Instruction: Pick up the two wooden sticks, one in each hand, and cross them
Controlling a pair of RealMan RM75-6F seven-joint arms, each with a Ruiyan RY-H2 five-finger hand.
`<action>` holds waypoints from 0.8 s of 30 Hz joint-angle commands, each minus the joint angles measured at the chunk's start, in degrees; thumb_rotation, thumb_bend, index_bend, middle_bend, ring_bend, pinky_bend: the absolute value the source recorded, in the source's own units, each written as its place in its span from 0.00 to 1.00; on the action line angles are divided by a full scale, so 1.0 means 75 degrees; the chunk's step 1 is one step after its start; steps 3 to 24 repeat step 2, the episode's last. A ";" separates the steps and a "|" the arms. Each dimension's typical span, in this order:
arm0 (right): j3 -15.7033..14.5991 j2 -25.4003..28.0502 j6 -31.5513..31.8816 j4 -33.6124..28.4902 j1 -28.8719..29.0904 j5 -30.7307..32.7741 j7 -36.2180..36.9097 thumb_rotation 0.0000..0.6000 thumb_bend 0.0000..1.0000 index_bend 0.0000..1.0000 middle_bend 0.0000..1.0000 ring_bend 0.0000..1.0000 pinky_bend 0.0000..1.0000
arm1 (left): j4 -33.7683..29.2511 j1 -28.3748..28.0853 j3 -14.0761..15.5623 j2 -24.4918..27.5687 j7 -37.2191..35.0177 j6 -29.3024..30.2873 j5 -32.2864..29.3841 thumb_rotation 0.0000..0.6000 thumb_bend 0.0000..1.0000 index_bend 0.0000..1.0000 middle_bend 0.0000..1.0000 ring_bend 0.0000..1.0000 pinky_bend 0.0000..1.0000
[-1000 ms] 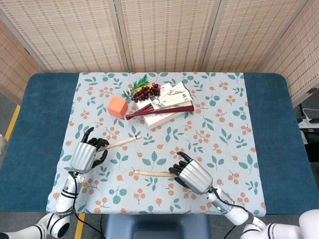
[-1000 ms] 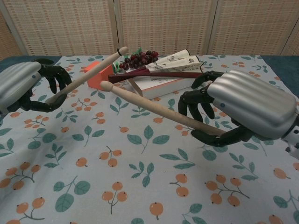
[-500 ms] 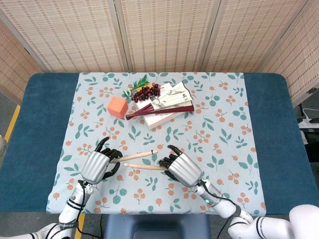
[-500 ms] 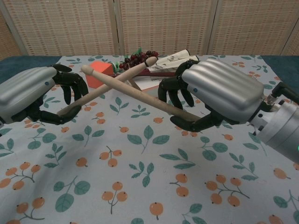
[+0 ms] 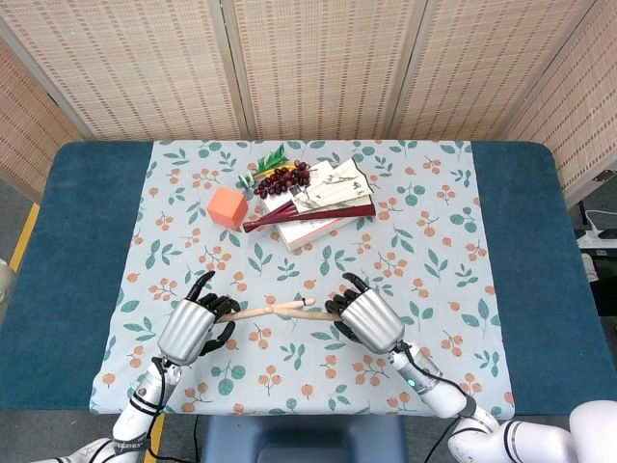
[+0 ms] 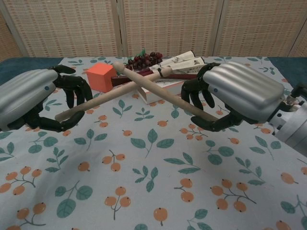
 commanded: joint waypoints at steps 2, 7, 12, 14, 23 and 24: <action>-0.0024 0.0015 0.0027 -0.0007 -0.0006 -0.0040 0.0036 1.00 0.37 1.00 0.91 0.61 0.25 | 0.0064 -0.0020 -0.0030 -0.0044 -0.0037 -0.0071 -0.0021 1.00 0.50 0.85 0.90 0.51 0.11; -0.0024 0.0015 0.0027 -0.0007 -0.0006 -0.0040 0.0036 1.00 0.37 1.00 0.91 0.61 0.25 | 0.0064 -0.0020 -0.0030 -0.0044 -0.0037 -0.0071 -0.0021 1.00 0.50 0.85 0.90 0.51 0.11; -0.0024 0.0015 0.0027 -0.0007 -0.0006 -0.0040 0.0036 1.00 0.37 1.00 0.91 0.61 0.25 | 0.0064 -0.0020 -0.0030 -0.0044 -0.0037 -0.0071 -0.0021 1.00 0.50 0.85 0.90 0.51 0.11; -0.0024 0.0015 0.0027 -0.0007 -0.0006 -0.0040 0.0036 1.00 0.37 1.00 0.91 0.61 0.25 | 0.0064 -0.0020 -0.0030 -0.0044 -0.0037 -0.0071 -0.0021 1.00 0.50 0.85 0.90 0.51 0.11; -0.0024 0.0015 0.0027 -0.0007 -0.0006 -0.0040 0.0036 1.00 0.37 1.00 0.91 0.61 0.25 | 0.0064 -0.0020 -0.0030 -0.0044 -0.0037 -0.0071 -0.0021 1.00 0.50 0.85 0.90 0.51 0.11; -0.0024 0.0015 0.0027 -0.0007 -0.0006 -0.0040 0.0036 1.00 0.37 1.00 0.91 0.61 0.25 | 0.0064 -0.0020 -0.0030 -0.0044 -0.0037 -0.0071 -0.0021 1.00 0.50 0.85 0.90 0.51 0.11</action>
